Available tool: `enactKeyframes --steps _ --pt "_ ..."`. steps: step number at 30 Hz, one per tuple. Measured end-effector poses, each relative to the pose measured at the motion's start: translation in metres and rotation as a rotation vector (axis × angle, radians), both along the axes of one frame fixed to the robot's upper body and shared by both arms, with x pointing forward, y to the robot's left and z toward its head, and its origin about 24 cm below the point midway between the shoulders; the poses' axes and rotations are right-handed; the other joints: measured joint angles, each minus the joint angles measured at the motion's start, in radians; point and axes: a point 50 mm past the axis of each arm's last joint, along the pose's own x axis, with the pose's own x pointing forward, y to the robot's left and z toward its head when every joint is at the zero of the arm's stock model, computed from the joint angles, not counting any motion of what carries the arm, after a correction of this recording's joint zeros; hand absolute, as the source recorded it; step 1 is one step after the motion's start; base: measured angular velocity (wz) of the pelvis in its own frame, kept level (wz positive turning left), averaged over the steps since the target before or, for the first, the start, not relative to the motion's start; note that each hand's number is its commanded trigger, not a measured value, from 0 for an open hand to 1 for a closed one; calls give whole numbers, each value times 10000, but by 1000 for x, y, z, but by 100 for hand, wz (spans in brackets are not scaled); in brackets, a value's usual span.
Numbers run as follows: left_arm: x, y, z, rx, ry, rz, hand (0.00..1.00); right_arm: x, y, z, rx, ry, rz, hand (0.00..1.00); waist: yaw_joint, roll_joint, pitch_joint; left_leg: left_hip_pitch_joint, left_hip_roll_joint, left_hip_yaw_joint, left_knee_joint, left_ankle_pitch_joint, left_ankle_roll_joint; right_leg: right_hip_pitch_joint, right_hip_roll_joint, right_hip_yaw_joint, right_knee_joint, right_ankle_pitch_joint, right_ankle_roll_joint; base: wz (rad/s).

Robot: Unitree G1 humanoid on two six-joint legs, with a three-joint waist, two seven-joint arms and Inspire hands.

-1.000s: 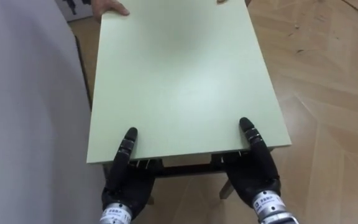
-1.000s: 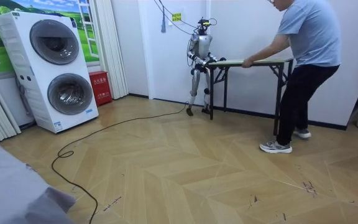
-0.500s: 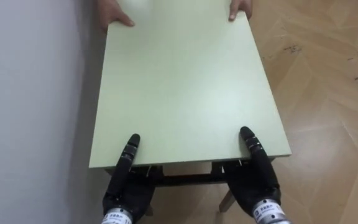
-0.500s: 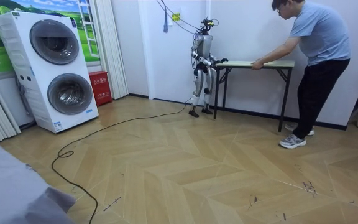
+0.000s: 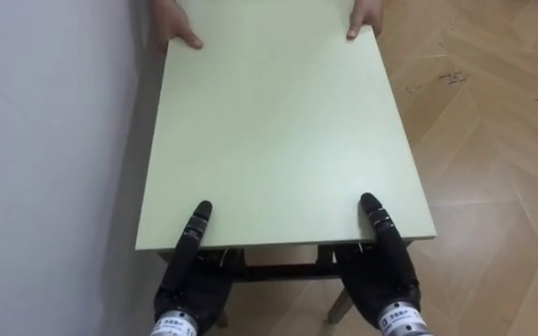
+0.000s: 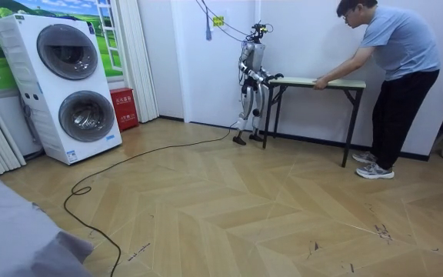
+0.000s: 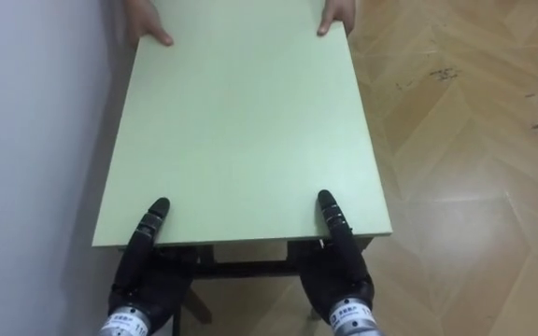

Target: Move table with human

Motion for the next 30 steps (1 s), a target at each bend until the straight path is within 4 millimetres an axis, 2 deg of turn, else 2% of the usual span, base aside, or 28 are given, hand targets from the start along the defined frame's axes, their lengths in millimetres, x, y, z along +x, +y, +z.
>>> enactKeyframes --steps 5,19,20,21,22,23,24,27,30 --pt "-2 0 -4 -9 218 -84 100 -2 -1 -4 -51 133 -21 100 -5 88 50 167 -64 -22 5 -66 45 241 -44 17 -150 -5 8 0" --pt "-6 -4 -16 21 634 -487 100 -6 -8 -19 -189 377 -224 100 14 101 46 180 -67 -19 39 -69 45 239 -50 33 -138 -9 15 0" --pt "-6 -4 -17 17 625 -513 89 -6 -8 -20 -182 408 -250 100 14 101 46 197 -67 -17 42 -67 47 249 -50 37 -138 -9 15 0" --pt "-6 -4 -18 13 613 -532 64 -6 -9 -21 -192 426 -254 72 14 101 46 218 -67 -16 42 -67 47 255 -50 39 -137 -9 15 0" --pt "-6 -4 -20 14 623 -561 48 -6 -9 -22 -219 467 -242 50 20 101 46 279 -67 -16 25 -67 47 300 -51 41 -131 -9 15 0" --pt "-6 -4 -21 23 673 -571 7 -6 -9 -23 -218 524 -231 4 20 102 46 356 -67 -17 10 -68 46 368 -51 41 -132 -9 15 0" --pt "-6 -4 -22 21 688 -578 0 -6 -9 -24 -216 546 -228 0 20 102 45 386 -67 -18 4 -69 46 391 -51 44 -131 -9 15 0" --pt "-7 -3 -25 231 626 -739 0 -6 -9 -25 -237 606 -166 0 27 101 44 480 -65 -15 -28 -67 44 467 -52 40 -132 -9 15 0" --pt "-10 1 -32 1608 512 -1664 0 -8 -10 -29 -849 294 367 0 -8 112 3 690 -59 4 -103 -68 44 618 -55 35 -129 -9 15 -4"
